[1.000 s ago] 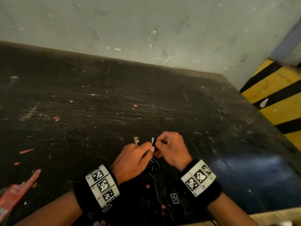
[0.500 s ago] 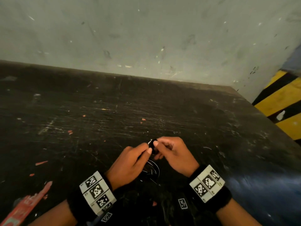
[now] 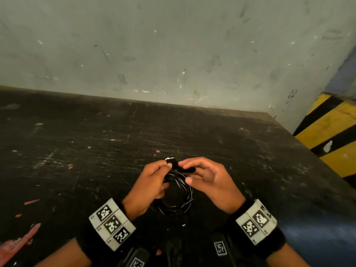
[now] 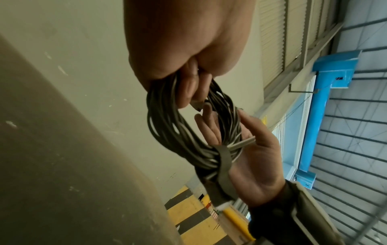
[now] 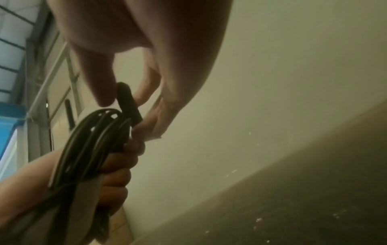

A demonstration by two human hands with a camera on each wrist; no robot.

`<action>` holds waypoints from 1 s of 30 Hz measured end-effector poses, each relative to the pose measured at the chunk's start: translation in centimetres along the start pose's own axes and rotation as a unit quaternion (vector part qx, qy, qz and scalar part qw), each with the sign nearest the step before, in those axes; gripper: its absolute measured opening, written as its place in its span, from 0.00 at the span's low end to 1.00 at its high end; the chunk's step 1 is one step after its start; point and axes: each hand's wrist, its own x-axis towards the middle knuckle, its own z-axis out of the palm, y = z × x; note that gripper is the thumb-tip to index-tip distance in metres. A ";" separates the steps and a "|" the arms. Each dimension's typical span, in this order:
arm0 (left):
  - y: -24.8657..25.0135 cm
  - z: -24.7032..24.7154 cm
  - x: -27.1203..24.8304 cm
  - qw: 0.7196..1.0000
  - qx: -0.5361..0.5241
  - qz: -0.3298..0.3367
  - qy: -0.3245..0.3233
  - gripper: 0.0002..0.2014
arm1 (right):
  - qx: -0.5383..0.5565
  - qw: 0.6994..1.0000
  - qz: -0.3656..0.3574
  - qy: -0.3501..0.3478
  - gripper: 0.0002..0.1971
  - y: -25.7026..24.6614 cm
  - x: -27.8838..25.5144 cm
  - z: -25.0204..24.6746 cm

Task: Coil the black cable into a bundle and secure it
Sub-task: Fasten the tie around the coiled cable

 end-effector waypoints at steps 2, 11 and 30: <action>0.5 1.5 -0.2 1.000 -0.004 -0.007 -0.011 0.09 | 0.007 0.999 0.003 -0.036 0.13 -0.6 -0.5 -1.6; 1.5 6.0 -1.4 0.998 -0.014 -0.013 0.058 0.12 | 0.013 0.996 -0.066 0.058 0.09 -3.7 -1.8 -6.3; 0.7 8.1 -3.4 0.986 -0.003 0.054 0.161 0.09 | -0.281 0.931 -0.219 0.084 0.10 2.5 -2.5 -6.1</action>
